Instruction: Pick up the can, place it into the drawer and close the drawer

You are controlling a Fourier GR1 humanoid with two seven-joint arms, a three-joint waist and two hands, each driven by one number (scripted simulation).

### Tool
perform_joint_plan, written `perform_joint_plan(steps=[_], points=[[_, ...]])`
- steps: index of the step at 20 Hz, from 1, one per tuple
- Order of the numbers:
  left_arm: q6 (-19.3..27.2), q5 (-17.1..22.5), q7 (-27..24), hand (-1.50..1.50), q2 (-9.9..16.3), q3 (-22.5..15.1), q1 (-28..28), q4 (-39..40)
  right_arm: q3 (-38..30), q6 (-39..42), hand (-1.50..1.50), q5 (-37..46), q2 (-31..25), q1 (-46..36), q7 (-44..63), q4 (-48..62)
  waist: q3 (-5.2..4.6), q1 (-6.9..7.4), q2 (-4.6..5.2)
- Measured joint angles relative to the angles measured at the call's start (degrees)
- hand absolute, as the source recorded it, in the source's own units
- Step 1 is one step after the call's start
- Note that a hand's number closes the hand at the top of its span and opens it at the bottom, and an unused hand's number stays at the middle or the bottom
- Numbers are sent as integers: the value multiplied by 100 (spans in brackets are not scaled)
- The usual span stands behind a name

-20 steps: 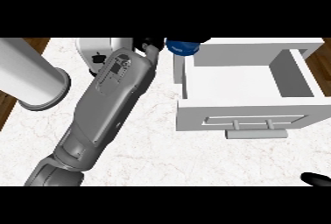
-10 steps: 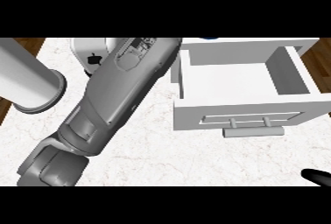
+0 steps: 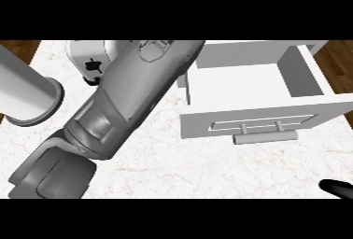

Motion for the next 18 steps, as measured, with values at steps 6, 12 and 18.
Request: perform_joint_plan(steps=[6,12,18], points=[[522,300,-43,-150,0,-374,-229,303,3,14,-150,-14,-84,-170,30,96,4,-84,18],[864,525,-288,-150,0,-539,-278,542,-4,62,-150,8,-216,-272,78,90,6,-156,44],[999,793,-542,-150,0,-552,-295,661,189,256,-150,433,-481,-465,-249,235,7,-182,87]])
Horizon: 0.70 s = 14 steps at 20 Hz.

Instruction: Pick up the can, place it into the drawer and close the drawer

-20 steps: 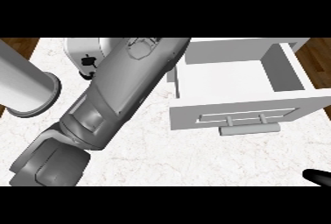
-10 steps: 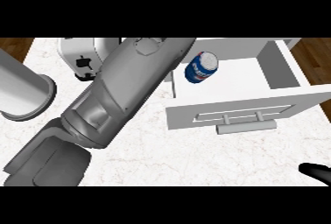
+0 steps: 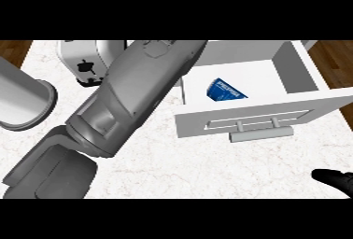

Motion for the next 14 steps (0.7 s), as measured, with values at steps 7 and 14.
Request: perform_joint_plan(steps=[7,14], points=[[-9,342,-183,-150,-1,111,-91,52,404,144,-150,964,-443,-396,-328,249,-7,84,12],[-9,556,-407,-150,0,171,-114,119,1144,-35,-150,2428,-669,-840,-774,1038,-8,247,8]])
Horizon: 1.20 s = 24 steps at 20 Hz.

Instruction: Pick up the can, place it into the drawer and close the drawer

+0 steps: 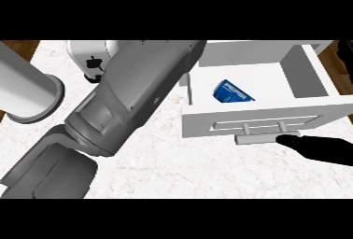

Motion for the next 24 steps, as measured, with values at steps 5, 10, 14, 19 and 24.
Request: perform_joint_plan(steps=[5,10,14,19,24], points=[[15,-23,-64,-150,0,-27,-82,138,529,-288,-150,945,16,-355,-310,845,-1,136,-32],[-109,-80,-93,-150,30,-20,-83,191,970,-707,-150,1832,119,-694,-602,1925,-5,280,-66],[-201,-94,-34,-150,94,52,-87,158,1149,-1124,-150,2375,238,-987,-858,2887,-6,354,-91],[-275,-128,31,-150,222,111,17,38,1132,-1774,-150,2845,478,-1643,-1168,4323,-7,466,-107],[-407,-233,268,-150,526,86,161,-170,981,-2441,-150,3219,691,-2288,-1278,5584,-8,561,-134]])
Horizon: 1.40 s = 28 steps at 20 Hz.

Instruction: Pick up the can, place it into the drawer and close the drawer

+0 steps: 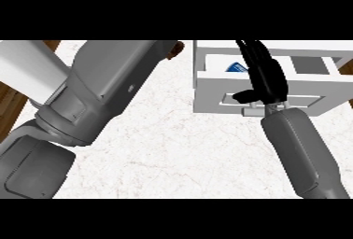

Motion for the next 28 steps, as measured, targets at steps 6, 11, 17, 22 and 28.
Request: perform_joint_plan(steps=[6,11,17,22,28], points=[[4,-112,297,-150,168,-80,216,-391,-320,-1014,-150,335,167,-743,-54,1354,1,146,-11],[-161,-183,458,-150,436,-137,554,-756,-529,-1596,-150,524,249,-1443,-58,2317,-1,228,1],[-282,-228,694,-150,730,-185,917,-1303,-737,-1844,-150,639,180,-2189,-41,3224,4,330,29],[-360,-239,885,-150,925,-214,1185,-1752,-852,-1880,-150,660,130,-2584,-138,3753,18,387,63],[-404,-271,948,-150,1087,-258,1558,-2213,-1076,-1786,-150,469,101,-2840,-496,4083,37,413,111]])
